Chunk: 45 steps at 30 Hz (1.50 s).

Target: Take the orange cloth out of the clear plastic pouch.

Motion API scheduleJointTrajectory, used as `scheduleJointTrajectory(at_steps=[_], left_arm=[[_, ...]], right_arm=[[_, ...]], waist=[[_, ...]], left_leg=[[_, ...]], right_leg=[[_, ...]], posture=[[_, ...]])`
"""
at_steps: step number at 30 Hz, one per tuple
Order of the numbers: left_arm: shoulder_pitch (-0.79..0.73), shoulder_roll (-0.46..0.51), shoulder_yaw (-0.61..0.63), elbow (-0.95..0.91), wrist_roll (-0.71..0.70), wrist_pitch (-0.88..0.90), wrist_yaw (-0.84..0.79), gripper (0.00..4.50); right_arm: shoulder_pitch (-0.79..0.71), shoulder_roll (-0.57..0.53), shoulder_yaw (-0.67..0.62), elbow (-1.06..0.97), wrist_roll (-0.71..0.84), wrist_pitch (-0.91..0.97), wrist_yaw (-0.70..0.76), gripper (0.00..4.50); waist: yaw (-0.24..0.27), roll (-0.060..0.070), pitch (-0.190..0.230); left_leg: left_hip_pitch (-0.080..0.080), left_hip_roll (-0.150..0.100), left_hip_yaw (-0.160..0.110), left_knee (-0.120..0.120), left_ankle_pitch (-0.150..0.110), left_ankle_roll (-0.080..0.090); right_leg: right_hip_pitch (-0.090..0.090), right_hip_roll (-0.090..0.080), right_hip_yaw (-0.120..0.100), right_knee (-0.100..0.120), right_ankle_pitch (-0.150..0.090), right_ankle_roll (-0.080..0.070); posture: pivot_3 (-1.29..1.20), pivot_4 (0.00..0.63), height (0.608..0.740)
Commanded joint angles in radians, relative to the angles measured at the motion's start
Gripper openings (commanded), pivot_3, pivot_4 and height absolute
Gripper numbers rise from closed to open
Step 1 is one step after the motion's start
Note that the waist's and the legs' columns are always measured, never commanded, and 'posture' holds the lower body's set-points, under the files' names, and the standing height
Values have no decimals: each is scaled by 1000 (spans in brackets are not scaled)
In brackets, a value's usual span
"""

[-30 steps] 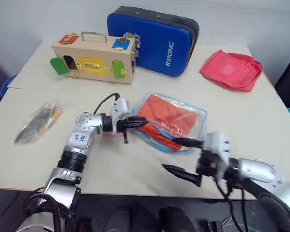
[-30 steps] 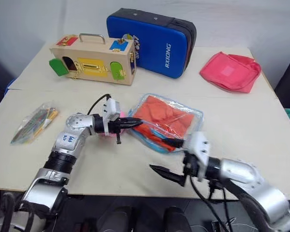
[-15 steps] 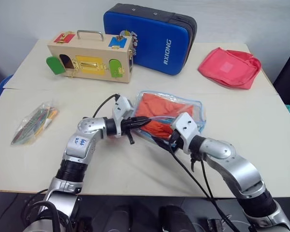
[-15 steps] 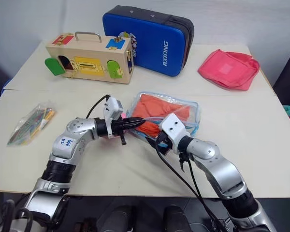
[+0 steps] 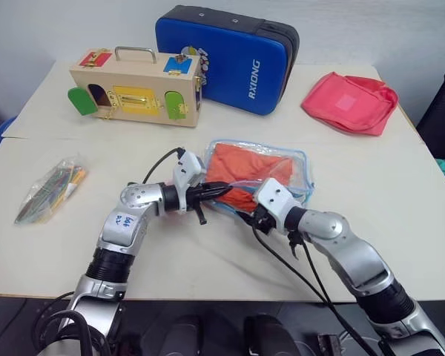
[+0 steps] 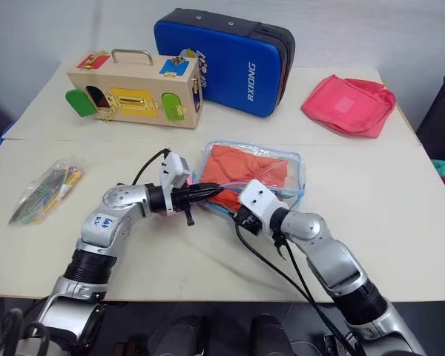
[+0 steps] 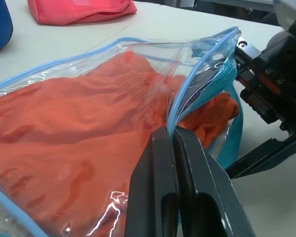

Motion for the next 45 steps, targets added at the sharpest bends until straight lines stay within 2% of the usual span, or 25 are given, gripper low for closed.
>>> scheduleJointTrajectory(at_steps=[1, 10, 14, 20, 22, 24, 29, 33, 36, 42, 44, 45], left_arm=[[5, 1, 4, -13, -5, -22, 2, 0], [9, -1, 1, -9, -6, -28, 6, 0], [7, -1, 4, -4, -6, -29, 7, 0], [6, -11, 19, -4, -22, -3, 25, 0], [-7, -53, 81, -19, -104, 100, 79, 0], [-34, -103, 172, -26, -204, 222, 155, 0], [-61, -132, 274, -27, -291, 364, 270, 0], [-41, -111, 242, -43, -244, 357, 308, 0], [-22, -100, 228, -66, -235, 354, 325, 0], [27, -58, 236, -117, -247, 351, 305, 0], [52, -17, 225, -121, -229, 337, 284, 0], [62, 5, 226, -118, -220, 320, 273, 0]], right_arm=[[-37, 21, 9, 44, -47, -42, 7, 3608], [-133, 72, 31, 227, -137, -62, 37, 3608], [-169, 68, 58, 305, -178, -106, 68, 2714], [-218, 71, 42, 416, -240, -258, 46, 643], [-226, 67, 6, 420, -216, -313, 65, 16], [-238, 58, -41, 395, -140, -319, 148, 16], [-232, -47, -137, 204, 236, -219, 604, 16], [-174, -121, -227, 79, 475, 4, 707, 16], [-118, -158, -321, -23, 653, 147, 700, 16], [-35, -240, -659, -106, 1067, 370, 499, 16], [-41, -287, -782, -74, 1152, 389, 418, 16], [-46, -338, -848, -39, 1123, 372, 412, 16]], waist=[[0, 0, 0], [-2, 0, 0], [-2, 0, 0], [-3, 0, 0], [-3, 0, 0], [-2, 0, 0], [-2, 0, 0], [0, 0, 0], [3, 0, 0], [3, 0, 0], [2, 0, 0], [2, 0, 0]], left_leg=[[0, 0, 0, 0, 0, 0], [0, 0, 0, 0, 0, 0], [1, 0, 0, 0, 0, 0], [1, 0, 0, 1, 0, 0], [1, 0, 0, 1, 0, 0], [0, 0, 0, 1, 0, 0], [-1, 0, 0, 2, 0, 0], [0, 0, -1, 1, 0, 0], [0, 0, -1, 1, 0, 0], [0, 0, -1, 1, 0, 0], [0, 0, -1, 1, 0, 0], [0, 0, 0, 1, 0, 0]], right_leg=[[0, 0, 0, 0, 0, 0], [-1, 0, 0, 1, 0, 0], [0, 0, 0, 1, 0, 0], [0, 0, 0, 1, 0, 0], [0, 0, 0, 2, 0, 0], [0, 0, 0, 2, 0, 0], [-1, 0, -1, 2, 0, 0], [0, 0, -2, 1, 0, 0], [1, 0, -2, 0, 0, 0], [1, -1, -2, -1, 0, 0], [1, -1, -1, -1, 0, 0], [1, -1, -2, -1, 0, 0]], posture=[[0, 150, 740], [0, 150, 740], [0, 150, 740], [0, 150, 740], [0, 150, 740], [0, 150, 740], [0, 150, 740], [0, 150, 740], [0, 150, 740], [0, 150, 740], [0, 150, 740], [0, 150, 740]])
